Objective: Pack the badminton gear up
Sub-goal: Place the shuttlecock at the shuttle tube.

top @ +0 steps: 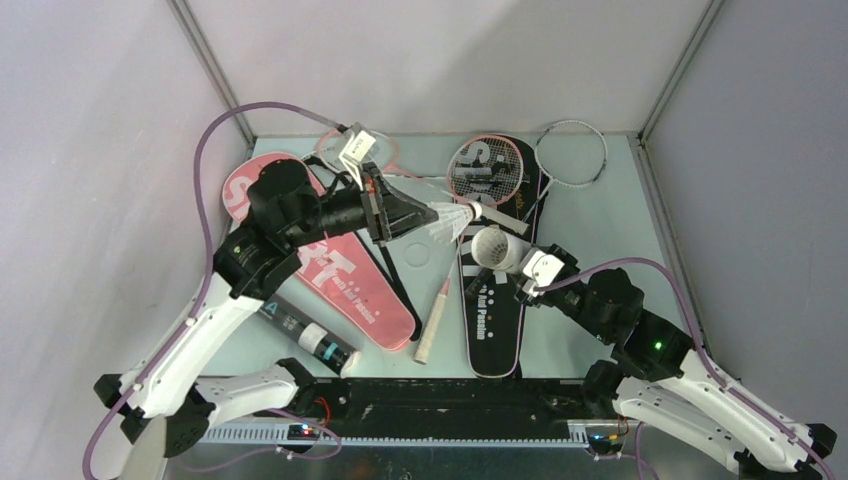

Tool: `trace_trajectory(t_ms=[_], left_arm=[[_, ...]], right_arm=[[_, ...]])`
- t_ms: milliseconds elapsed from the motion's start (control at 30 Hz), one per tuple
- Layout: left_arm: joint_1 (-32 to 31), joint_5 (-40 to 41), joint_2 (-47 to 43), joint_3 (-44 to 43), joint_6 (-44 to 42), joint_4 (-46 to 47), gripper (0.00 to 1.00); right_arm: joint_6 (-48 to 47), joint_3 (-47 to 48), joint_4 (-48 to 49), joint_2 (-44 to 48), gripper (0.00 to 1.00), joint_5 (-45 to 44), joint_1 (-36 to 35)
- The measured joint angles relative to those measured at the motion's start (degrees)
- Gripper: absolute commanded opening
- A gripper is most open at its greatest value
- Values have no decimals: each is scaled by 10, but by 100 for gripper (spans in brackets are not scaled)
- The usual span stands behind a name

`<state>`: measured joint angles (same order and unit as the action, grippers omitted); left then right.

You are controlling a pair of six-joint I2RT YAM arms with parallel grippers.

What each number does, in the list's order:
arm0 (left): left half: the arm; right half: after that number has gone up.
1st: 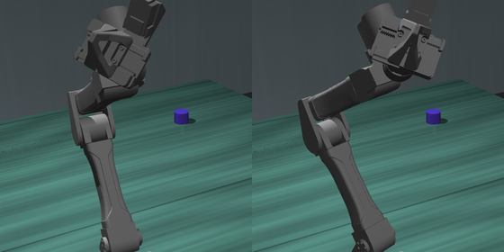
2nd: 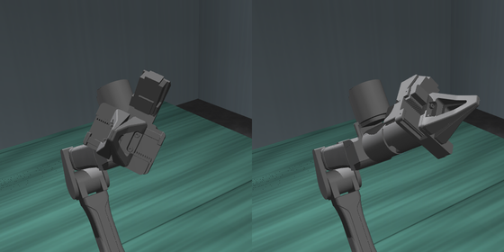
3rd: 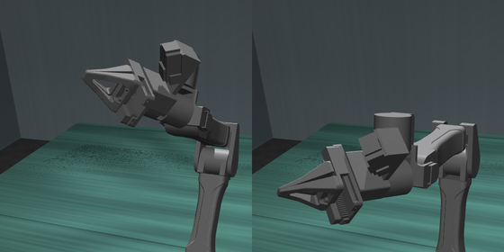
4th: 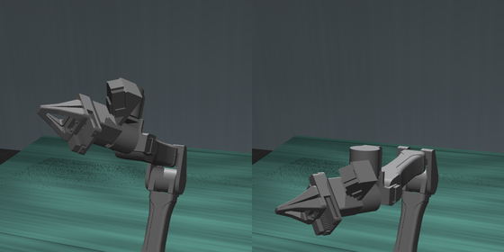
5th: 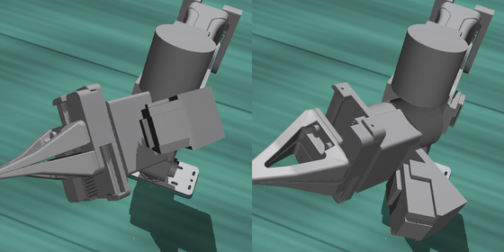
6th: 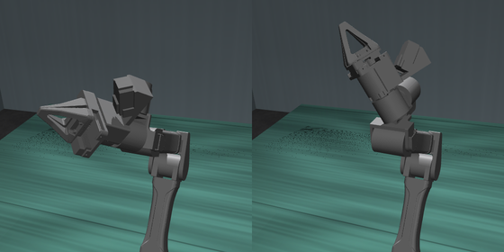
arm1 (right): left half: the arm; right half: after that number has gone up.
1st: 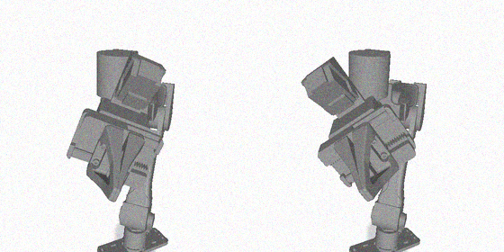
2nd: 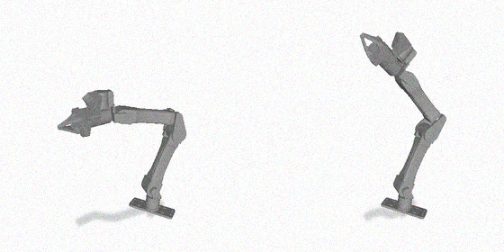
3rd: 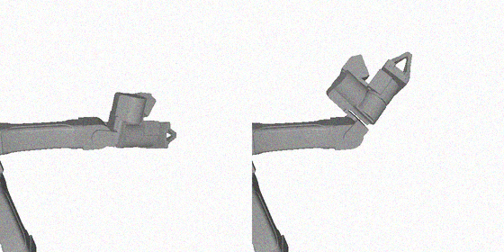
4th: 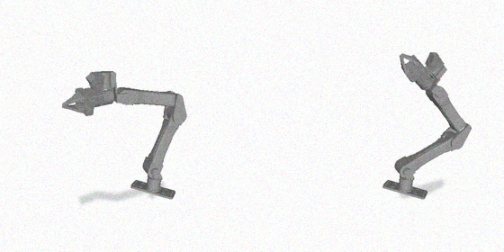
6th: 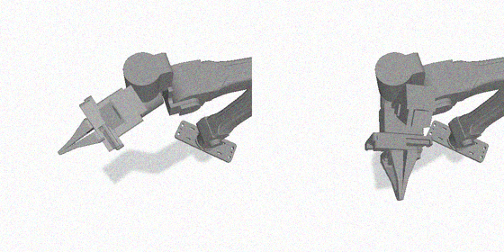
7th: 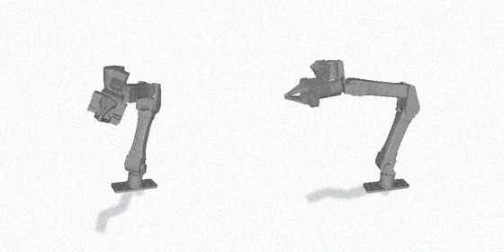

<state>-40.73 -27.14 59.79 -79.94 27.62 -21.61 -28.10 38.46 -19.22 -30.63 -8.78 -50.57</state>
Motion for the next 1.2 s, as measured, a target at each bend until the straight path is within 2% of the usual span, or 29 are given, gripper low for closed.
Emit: trace_trajectory(t_ms=[200, 767, 833, 867, 900, 933, 1000, 1100, 1200], left_arm=[[0, -80, 34, 9, 43, 5, 0], [0, -119, 111, 23, 75, -6, 1], [0, -119, 116, 23, 75, -12, 12], [0, -119, 118, 23, 74, -16, 23], [0, -118, 119, 23, 74, -18, 29], [0, -118, 120, 23, 72, -20, 38], [-2, -113, 120, 23, 68, -23, 47], [-3, -107, 121, 23, 63, -27, 56], [-5, -105, 126, 23, 54, -27, 59]], right_arm=[[-4, 0, 0, 1, 51, 0, -6], [-13, 0, 6, -6, 51, 0, -11], [-15, 0, 9, -7, 51, 0, -11], [-17, 0, 10, -7, 51, 0, -11], [-19, 0, 11, -8, 51, 0, -11], [-20, 0, 12, -8, 51, 0, -11], [-23, 0, 14, -9, 51, 1, -12], [-23, 0, 18, -13, 51, 4, -13], [-23, 0, 26, -17, 51, 9, -16]])
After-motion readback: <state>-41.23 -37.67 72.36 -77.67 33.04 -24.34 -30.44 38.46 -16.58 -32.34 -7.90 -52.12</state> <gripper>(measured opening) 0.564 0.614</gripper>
